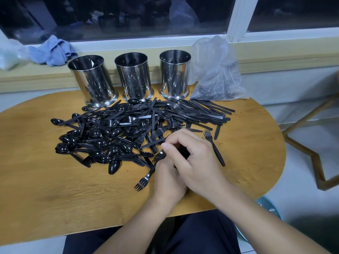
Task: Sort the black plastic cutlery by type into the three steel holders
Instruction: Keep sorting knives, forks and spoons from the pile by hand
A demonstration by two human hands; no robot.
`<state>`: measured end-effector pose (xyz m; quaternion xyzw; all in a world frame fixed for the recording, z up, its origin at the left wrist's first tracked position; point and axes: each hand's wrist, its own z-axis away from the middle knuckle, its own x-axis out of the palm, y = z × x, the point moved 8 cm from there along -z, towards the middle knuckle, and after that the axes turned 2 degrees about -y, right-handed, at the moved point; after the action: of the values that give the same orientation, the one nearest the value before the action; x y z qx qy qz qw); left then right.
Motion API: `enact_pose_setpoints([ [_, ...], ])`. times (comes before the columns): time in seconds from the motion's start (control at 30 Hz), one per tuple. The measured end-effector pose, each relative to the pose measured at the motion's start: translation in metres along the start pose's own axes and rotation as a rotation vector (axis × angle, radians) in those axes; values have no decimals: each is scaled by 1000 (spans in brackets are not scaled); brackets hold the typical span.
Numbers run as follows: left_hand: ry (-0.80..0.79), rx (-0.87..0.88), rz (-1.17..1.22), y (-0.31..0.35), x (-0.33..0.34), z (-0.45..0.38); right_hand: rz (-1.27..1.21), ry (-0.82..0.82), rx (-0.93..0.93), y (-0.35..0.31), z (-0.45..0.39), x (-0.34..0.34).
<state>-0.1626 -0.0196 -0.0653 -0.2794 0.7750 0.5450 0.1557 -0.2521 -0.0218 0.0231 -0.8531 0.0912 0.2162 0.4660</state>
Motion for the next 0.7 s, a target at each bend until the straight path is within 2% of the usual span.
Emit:
enact_pose_setpoints([
  [0.07, -111, -72, 41, -6, 7, 0, 14, 3, 2, 2, -1, -3],
  [0.17, -157, -96, 103, -8, 4, 1, 0, -22, 34, 7, -3, -3],
  [0.3, -236, -217, 189, -12, 8, 2, -236, 118, 271, 36, -3, -13],
  [0.37, -282, -235, 230, -8, 12, 2, -302, 122, 342, 47, -5, -14],
  [0.53, -350, -270, 347, -1, 10, -1, -285, 6, 309, 46, -10, -11],
  [0.7, -495, -238, 382, 11, 10, -11, -195, -77, 259, 35, -14, -7],
])
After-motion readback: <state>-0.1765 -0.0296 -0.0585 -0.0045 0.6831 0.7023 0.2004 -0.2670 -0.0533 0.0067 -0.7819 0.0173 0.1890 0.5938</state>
